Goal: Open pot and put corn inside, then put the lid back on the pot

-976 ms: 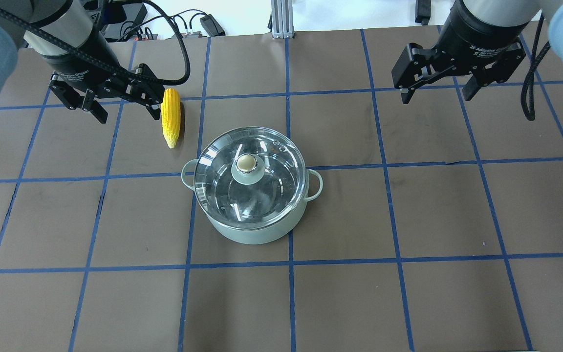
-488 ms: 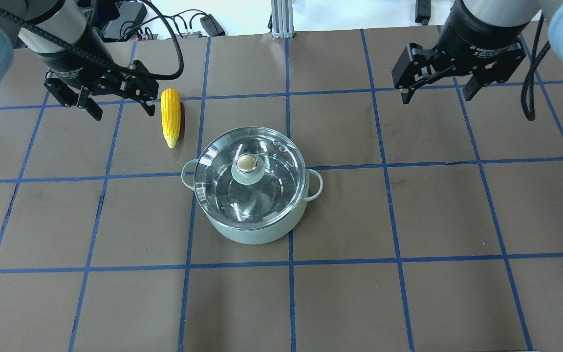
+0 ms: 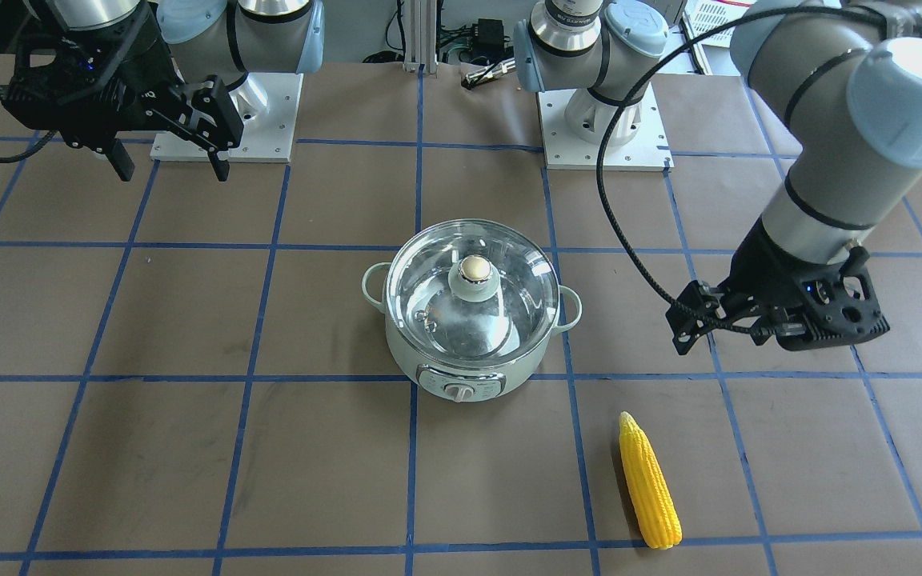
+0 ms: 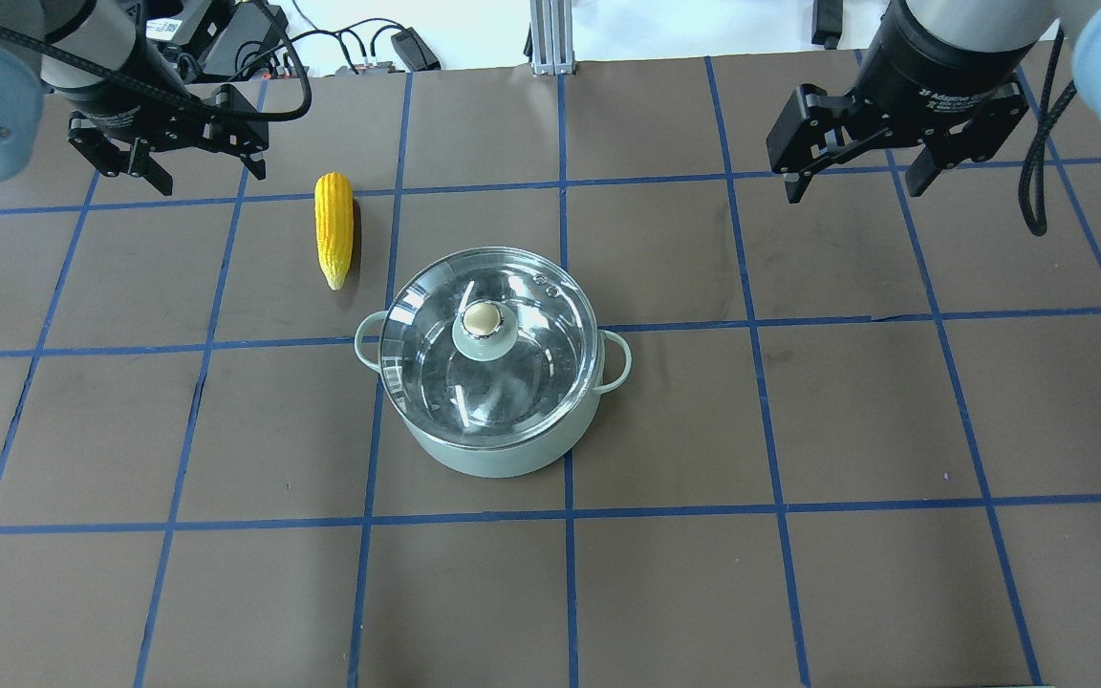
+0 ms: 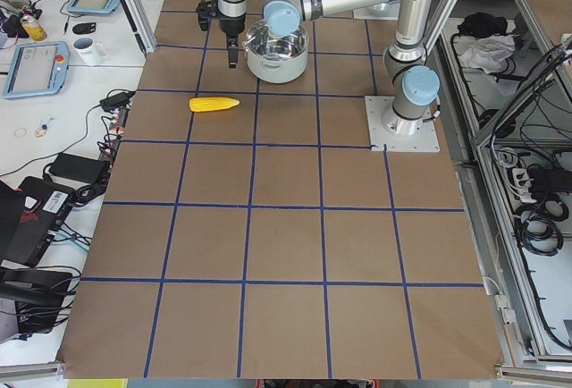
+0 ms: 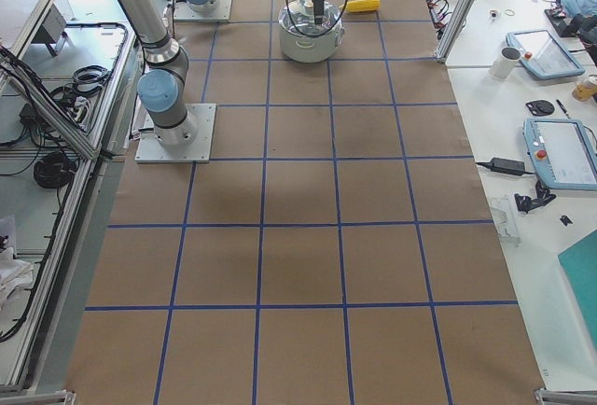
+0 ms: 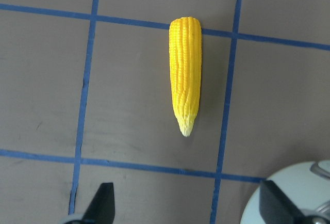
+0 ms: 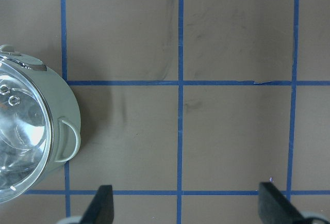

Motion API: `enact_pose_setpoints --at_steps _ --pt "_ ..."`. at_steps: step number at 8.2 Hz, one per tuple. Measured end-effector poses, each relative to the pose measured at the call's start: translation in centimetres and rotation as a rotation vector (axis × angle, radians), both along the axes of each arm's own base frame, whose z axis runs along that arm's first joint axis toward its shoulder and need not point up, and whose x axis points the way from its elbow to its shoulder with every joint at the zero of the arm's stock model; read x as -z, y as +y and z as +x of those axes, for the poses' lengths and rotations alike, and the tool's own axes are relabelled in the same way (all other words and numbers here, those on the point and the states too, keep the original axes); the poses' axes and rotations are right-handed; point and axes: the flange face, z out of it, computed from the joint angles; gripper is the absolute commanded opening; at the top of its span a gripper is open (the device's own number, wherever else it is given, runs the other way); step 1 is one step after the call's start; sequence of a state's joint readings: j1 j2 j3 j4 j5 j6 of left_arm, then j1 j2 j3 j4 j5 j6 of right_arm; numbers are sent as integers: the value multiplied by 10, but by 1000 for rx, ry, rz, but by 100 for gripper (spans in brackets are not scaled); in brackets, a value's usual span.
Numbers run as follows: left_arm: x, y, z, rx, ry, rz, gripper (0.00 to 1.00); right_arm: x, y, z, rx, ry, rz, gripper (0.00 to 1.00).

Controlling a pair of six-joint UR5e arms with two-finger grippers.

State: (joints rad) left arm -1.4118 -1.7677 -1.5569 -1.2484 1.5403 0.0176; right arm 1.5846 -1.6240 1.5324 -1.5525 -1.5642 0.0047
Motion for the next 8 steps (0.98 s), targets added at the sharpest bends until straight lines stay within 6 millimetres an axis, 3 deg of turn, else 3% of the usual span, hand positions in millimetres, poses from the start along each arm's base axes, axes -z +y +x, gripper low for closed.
enact_pose_setpoints --at_steps 4,5,6,8 --pt "87 -59 10 -56 4 -52 100 10 -3 12 -15 -31 29 100" --pt "110 -69 13 -61 5 -47 100 18 -9 34 -26 -47 31 100" --pt "131 -78 14 -64 6 -49 100 30 -14 71 -22 -58 13 100" --pt "165 -91 16 -91 8 -62 100 66 -15 162 30 -85 -18 100"
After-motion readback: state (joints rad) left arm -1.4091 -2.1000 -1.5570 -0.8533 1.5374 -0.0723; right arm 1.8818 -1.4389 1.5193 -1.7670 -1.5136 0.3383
